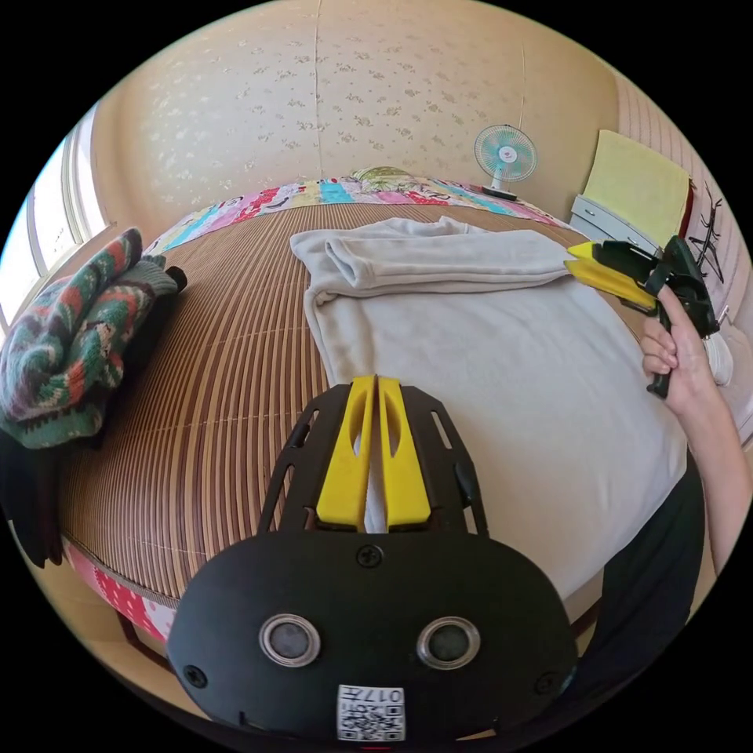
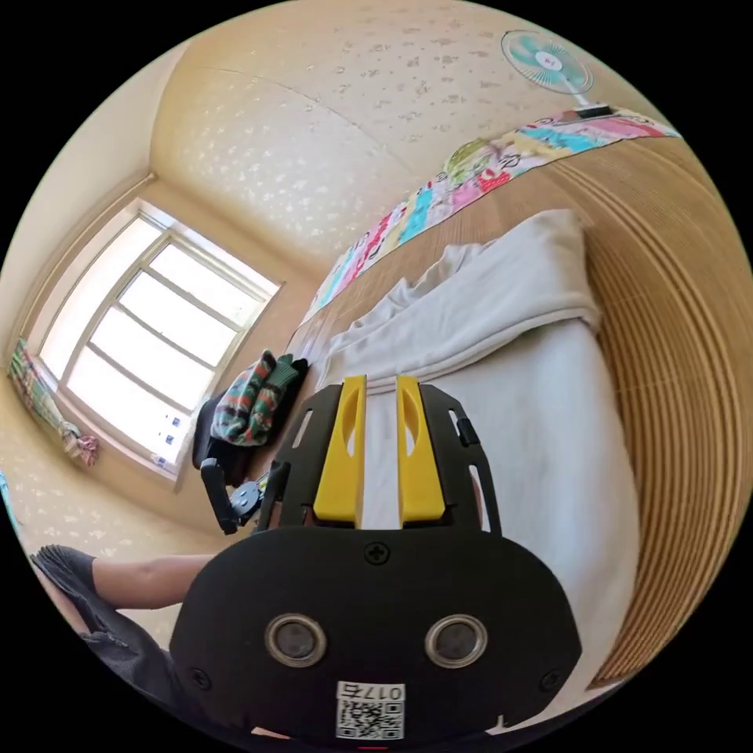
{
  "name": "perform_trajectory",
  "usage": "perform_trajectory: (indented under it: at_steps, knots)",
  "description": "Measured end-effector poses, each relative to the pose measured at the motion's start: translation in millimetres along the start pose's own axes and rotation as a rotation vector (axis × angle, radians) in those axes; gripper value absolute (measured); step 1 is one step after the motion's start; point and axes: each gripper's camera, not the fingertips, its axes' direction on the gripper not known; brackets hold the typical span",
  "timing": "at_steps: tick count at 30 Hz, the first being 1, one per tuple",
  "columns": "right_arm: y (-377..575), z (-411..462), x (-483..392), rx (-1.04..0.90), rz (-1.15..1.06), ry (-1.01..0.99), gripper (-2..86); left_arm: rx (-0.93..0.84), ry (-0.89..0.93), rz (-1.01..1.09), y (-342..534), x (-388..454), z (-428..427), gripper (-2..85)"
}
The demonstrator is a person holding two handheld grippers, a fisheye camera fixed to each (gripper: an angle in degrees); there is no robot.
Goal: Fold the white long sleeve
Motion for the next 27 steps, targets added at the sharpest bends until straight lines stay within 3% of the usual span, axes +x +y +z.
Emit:
perform_trajectory:
  at_steps: [4, 6, 7, 23, 27]
  knots:
    - [98.4, -8.5, -13.1, 0.061, -0.002, 0.370, 1.7, 0.005, -0.002, 0.001, -4.2, 0.9, -2.0, -1.0]
    - [145.0, 21.3, -11.8, 0.012, 0.008, 0.453, 1.2, 0.005, -0.005, 0.002, -6.6, 1.3, -2.7, -1.0]
    - [174.3, 35.9, -16.2, 0.098, -0.043, 0.478, 1.0, 0.004, -0.004, 0.002, -8.5, 0.9, -3.2, -1.0]
    - [223.8, 81.4, -27.0, 0.170, -0.185, 0.467, 0.6, -0.016, 0.005, -0.012, -45.2, -20.8, -10.7, -1.0]
    - [225.2, 73.8, -21.3, 0.168, -0.179, 0.415, 0.6, -0.108, 0.159, -0.084, -51.7, -53.6, -28.7, -0.8]
